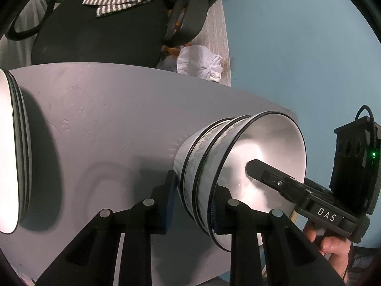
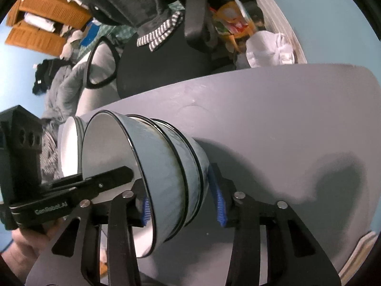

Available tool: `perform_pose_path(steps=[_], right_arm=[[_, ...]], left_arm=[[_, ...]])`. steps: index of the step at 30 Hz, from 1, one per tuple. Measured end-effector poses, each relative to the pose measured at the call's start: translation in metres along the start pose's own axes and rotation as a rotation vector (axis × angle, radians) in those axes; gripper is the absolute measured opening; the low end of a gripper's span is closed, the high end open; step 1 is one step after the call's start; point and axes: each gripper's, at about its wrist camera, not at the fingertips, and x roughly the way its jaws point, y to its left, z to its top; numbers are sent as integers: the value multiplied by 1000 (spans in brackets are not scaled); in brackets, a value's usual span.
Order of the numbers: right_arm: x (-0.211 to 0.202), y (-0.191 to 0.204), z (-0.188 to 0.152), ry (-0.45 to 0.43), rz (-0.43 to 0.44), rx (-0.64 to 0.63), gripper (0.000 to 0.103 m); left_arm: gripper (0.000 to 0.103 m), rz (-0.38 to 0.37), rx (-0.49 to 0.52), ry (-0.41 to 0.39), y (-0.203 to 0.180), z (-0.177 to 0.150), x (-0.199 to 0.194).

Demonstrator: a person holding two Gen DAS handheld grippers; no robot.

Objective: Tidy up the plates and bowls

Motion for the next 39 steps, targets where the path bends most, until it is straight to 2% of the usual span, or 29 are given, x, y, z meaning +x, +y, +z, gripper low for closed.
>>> perform_pose_path(steps=[7, 15, 27, 39], right_arm=[[-1, -1, 3, 41, 10, -3, 32], [0, 10, 6, 97, -49, -94, 27], [1, 13, 0, 123, -57, -52, 26], [7, 34, -16, 143, -56, -61, 25]], left_arm=[[27, -29, -14, 19, 4, 1, 0], [26, 5, 16, 25, 3, 1, 0], [25, 30, 7, 43, -3, 4, -1], [25, 47, 2, 34, 11, -13, -20]])
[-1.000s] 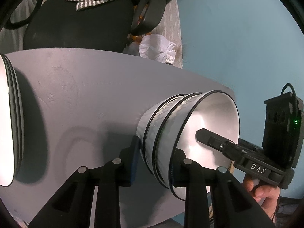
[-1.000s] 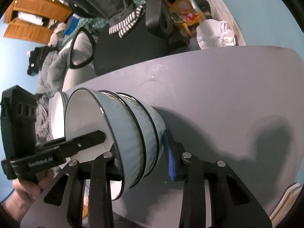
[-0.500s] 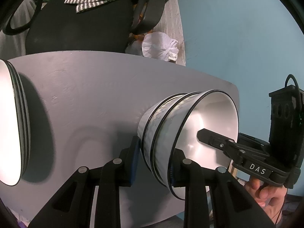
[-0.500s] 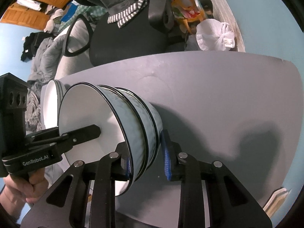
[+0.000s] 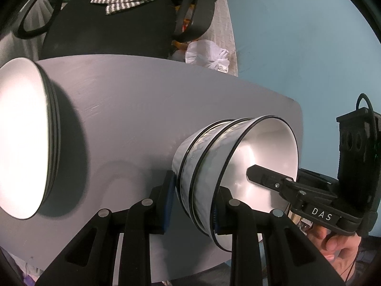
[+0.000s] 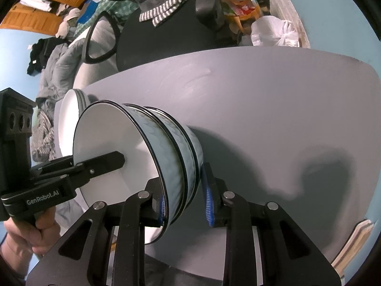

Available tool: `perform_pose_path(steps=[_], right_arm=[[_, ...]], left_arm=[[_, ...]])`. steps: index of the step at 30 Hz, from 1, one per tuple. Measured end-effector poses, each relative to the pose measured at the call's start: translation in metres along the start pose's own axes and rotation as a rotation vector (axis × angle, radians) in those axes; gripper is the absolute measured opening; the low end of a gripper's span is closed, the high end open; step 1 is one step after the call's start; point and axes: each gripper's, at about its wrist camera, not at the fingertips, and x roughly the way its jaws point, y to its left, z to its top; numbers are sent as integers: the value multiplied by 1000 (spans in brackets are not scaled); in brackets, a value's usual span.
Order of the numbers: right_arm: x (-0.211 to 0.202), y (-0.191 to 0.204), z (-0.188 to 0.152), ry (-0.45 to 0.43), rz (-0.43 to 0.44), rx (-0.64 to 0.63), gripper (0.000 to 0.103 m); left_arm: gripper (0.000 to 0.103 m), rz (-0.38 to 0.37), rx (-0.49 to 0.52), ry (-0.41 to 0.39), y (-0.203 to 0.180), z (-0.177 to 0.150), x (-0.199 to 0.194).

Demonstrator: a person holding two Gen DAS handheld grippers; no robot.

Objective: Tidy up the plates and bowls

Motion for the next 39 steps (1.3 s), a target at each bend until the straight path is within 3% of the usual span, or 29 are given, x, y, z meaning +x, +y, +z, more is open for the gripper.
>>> perform_pose_path(steps=[24, 39], right_arm=[[-1, 71, -8, -39, -17, -59, 24], [9, 139, -2, -58, -14, -149, 24]], left_arm=[[25, -16, -43, -75, 37, -30, -52], [24, -7, -102, -148, 91, -41, -99]])
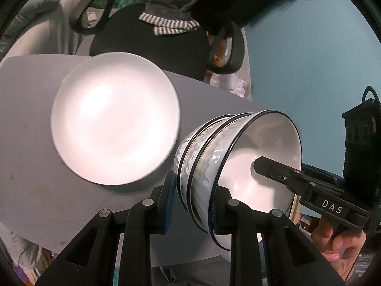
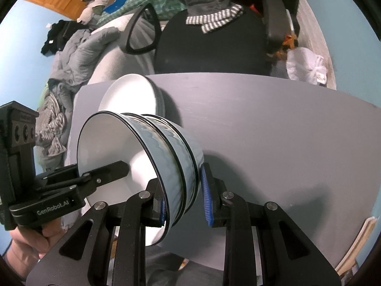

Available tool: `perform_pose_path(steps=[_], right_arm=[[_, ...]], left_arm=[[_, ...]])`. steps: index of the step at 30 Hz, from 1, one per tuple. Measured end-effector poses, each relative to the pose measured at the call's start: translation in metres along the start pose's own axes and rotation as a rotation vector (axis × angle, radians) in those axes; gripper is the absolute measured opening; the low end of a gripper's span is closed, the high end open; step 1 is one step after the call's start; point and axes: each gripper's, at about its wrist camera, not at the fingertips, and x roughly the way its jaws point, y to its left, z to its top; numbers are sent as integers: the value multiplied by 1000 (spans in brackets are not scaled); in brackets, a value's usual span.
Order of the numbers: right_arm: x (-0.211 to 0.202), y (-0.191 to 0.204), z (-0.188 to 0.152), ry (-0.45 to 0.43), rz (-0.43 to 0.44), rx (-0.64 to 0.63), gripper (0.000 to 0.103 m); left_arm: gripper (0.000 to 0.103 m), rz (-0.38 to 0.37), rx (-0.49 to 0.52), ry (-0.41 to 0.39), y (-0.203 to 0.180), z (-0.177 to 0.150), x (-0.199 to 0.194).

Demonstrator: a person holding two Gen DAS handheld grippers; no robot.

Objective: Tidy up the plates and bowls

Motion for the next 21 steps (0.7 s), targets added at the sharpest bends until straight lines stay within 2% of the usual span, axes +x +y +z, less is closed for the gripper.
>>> perform_pose_path(steps=[13, 21], right_arm=[[21, 46, 30, 3, 11, -76, 24], [49, 69, 52, 36, 11, -107, 24]], left_arm=[[24, 14, -62, -48, 52, 22, -30], [24, 38, -102, -44, 88, 44, -24]])
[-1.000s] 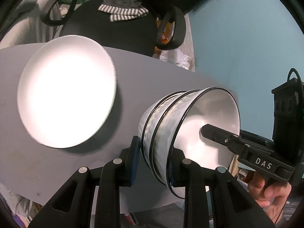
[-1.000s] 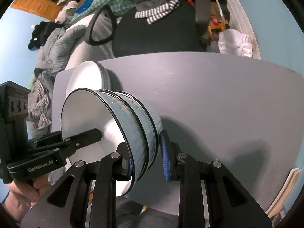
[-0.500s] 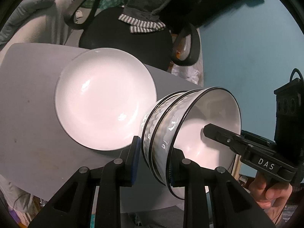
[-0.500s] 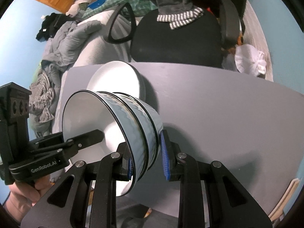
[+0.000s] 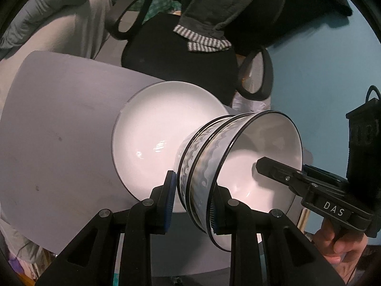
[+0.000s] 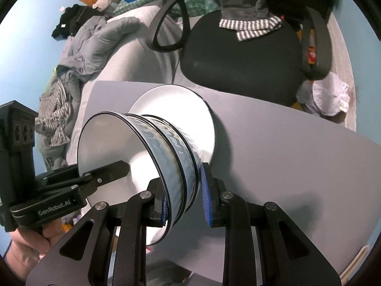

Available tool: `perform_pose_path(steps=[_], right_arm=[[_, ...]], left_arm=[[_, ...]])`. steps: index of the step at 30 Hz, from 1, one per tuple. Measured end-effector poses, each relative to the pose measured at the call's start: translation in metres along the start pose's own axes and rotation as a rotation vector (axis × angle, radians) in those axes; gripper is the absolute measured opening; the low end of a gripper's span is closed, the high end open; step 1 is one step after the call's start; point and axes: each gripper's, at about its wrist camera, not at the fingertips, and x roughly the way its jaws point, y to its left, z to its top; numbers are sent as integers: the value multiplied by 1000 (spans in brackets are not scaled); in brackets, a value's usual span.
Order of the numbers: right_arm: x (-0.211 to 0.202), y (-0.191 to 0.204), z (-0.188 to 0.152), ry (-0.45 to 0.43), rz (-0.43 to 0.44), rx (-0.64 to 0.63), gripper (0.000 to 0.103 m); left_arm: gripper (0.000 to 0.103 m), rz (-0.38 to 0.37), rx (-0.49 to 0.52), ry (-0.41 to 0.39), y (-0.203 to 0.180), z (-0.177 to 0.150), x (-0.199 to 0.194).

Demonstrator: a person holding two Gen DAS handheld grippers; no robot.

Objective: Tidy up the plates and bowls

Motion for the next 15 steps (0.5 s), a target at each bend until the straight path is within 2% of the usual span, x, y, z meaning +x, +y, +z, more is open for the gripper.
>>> perform_pose_path(steps=[7, 15], right_arm=[[27, 5, 17, 44, -1, -16, 24], [38, 10, 30, 56, -17, -20, 23]], left_arm=[[24, 30, -31, 13, 19, 13, 14], [24, 23, -46, 13, 26, 17, 14]])
